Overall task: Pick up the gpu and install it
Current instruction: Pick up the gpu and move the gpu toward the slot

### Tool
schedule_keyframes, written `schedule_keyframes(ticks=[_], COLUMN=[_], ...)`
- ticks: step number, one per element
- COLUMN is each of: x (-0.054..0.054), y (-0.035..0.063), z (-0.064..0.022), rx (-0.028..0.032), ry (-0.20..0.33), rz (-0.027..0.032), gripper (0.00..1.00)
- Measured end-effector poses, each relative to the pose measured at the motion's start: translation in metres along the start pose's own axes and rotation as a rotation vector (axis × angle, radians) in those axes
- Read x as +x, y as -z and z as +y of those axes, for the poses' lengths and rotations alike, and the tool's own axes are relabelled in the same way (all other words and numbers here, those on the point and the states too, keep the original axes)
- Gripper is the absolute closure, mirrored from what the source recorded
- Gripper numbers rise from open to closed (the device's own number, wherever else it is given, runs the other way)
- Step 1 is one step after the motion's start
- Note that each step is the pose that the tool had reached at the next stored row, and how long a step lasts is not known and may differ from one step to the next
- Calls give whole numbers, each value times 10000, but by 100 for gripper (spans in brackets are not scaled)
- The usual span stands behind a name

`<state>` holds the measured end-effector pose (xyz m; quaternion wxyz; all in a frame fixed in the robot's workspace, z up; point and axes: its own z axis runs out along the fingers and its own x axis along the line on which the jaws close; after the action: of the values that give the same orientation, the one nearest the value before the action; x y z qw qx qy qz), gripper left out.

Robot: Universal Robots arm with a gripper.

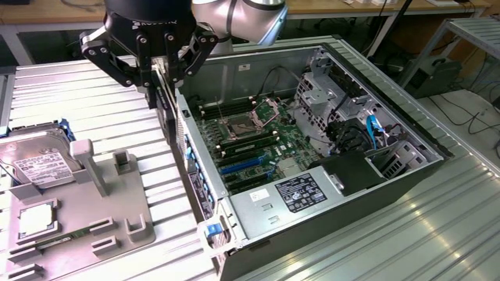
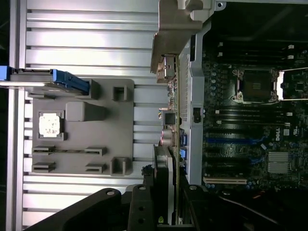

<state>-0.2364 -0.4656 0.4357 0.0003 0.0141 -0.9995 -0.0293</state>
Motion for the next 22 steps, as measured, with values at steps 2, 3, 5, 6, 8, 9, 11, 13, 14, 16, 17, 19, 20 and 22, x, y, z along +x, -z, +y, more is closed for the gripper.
schedule_keyframes(ticks=[2,3,5,6,8,9,11,13,14,16,17,19,20,22], x=[-18,-26,-46,-55,-77,-87,-110,-138,-156,-178,-187,-204,-214,-233], y=[0,0,0,0,0,1,0,0,0,0,0,0,0,0], z=[0,-1,-1,-1,-2,-2,-3,-4,-4,-5,-5,-6,-6,-7], rx=[0,0,0,0,0,1,0,0,1,0,1,0,0,0], ry=[0,0,0,0,0,0,1,1,-1,0,0,0,0,0], rz=[0,0,0,0,0,1,-1,0,0,0,0,0,0,0], gripper=[72,72,72,72,72,72,72,72,72,72,72,72,72,72])
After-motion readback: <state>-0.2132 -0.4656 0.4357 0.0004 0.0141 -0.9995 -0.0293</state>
